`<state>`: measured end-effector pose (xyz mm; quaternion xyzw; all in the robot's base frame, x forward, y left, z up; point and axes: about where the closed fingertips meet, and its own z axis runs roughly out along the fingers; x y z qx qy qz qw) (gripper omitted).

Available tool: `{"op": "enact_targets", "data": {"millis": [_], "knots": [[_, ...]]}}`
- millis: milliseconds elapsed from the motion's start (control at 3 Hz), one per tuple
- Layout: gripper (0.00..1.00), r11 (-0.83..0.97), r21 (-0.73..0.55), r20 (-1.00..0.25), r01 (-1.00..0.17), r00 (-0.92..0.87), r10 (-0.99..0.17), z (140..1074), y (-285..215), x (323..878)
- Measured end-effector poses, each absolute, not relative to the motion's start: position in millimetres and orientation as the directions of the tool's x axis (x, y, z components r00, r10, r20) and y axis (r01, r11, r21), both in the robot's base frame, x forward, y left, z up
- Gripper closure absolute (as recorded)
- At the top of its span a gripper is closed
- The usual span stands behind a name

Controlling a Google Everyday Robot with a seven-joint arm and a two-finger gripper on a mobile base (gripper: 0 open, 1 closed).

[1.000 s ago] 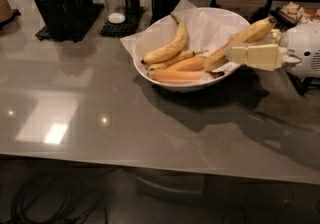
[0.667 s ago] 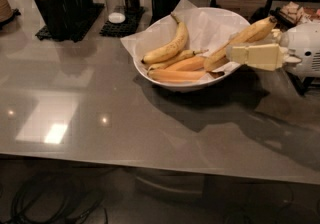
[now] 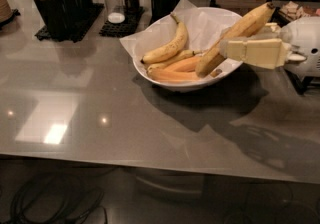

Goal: Pick banana from white bowl

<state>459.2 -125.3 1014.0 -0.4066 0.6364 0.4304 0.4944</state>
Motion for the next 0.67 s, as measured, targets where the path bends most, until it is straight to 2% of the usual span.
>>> {"op": "enact_targets", "data": {"millis": [333,667], "knots": [[1.00,0.315,0.074,-0.993,-0.946,-0.097,-0.060,1038.4,-124.8,430.2],[1.00,0.352,0.061,-0.998,-0.934,-0.069,-0.011,1046.5,-135.6,411.4]]}}
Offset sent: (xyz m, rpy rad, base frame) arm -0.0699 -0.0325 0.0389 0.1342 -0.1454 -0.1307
